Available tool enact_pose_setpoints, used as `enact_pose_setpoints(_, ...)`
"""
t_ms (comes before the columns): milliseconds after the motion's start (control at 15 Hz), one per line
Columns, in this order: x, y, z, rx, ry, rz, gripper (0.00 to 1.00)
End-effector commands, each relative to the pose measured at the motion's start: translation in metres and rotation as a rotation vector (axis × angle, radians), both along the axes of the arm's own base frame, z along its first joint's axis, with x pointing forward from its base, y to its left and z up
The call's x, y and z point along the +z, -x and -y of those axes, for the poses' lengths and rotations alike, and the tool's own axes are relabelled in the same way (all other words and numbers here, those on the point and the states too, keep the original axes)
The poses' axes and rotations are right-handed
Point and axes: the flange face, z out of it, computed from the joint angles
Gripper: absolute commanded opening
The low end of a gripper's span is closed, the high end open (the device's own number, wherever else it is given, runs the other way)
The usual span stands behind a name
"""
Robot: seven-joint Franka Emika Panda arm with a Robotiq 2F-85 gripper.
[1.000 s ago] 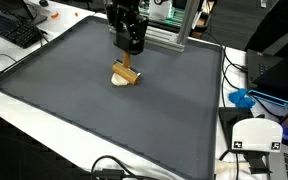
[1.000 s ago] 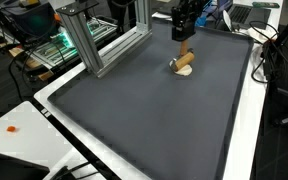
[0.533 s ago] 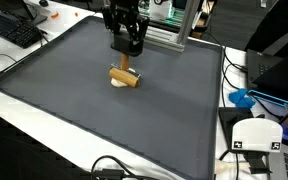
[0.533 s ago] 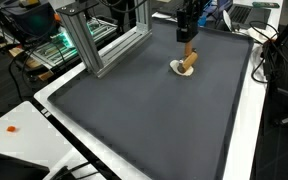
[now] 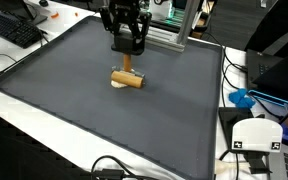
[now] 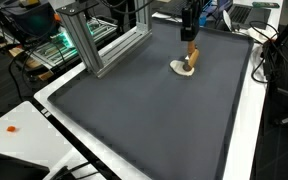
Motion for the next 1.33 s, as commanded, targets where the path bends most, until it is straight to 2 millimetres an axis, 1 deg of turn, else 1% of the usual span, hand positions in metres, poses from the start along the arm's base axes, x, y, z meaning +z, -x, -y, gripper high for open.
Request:
enact_pose_setpoints(0, 0.022, 0.005, 0.005, 0.114, -0.018, 0.003, 0.35)
enact_pose_setpoints(133, 0.026, 0.005, 0.011, 0.196, 0.004, 0.011, 0.35)
enact_pose_setpoints(267, 0.025, 0.005, 0.017, 0.275, 0.023, 0.007, 0.35)
enact_pose_setpoints(467, 0.018, 0.006, 0.028, 0.386, 0.042, -0.024, 0.35)
enact_pose_setpoints(733, 0.011, 0.008, 0.036, 0.495, 0.056, -0.053, 0.35)
enact_pose_setpoints(1267, -0.005, 0.013, 0.029, 0.691, 0.097, -0.065, 0.35)
